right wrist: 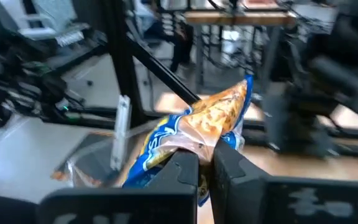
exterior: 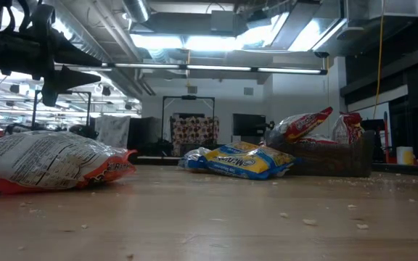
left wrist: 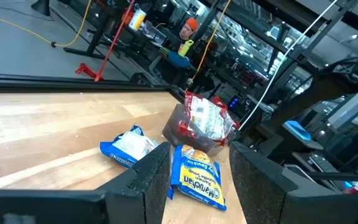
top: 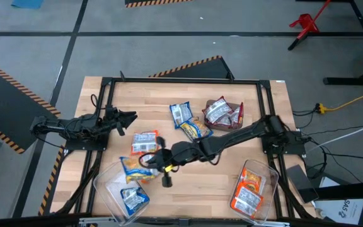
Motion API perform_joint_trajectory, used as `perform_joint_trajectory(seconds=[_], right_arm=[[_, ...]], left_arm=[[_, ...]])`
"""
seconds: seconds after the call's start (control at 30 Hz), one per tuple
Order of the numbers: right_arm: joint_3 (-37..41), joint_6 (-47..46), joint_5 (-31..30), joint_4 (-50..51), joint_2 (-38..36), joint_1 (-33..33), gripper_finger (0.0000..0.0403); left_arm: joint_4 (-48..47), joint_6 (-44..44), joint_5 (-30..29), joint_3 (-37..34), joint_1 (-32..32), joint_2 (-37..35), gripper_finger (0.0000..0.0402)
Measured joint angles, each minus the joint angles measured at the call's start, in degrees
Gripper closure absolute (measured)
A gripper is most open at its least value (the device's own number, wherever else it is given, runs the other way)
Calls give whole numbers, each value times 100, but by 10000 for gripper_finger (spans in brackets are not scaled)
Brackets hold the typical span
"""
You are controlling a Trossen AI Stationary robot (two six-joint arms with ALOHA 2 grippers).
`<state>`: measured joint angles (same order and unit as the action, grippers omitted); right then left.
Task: Sort Maruchan noodles
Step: Put the blue noodle pack into the left transparent bin
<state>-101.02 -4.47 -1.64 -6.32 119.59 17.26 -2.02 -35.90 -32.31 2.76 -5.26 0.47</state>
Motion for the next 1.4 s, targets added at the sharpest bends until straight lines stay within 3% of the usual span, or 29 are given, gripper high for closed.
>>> perform_joint_trajectory(seconds=[0.33, 0.5, 0.87, 1.23, 1.4], right_arm=[[-1724, -18, 882, 80, 1421, -2, 403], [-2260, 48, 1037, 230, 1870, -14, 403], [-2401, 292, 1278, -459, 2460, -412, 403], [-2401, 288, 1481, -530, 2492, -554, 402], [-2396, 372, 1661, -546, 2587, -512, 379]], left_arm=[[3, -7, -3, 0, -1, 0, 243], [-2, -11, 26, 0, -2, 2, 243], [-2, -4, 24, 0, 0, 2, 243], [-7, 43, -53, 0, -1, 2, 243], [-7, 42, -52, -2, 0, 0, 243]])
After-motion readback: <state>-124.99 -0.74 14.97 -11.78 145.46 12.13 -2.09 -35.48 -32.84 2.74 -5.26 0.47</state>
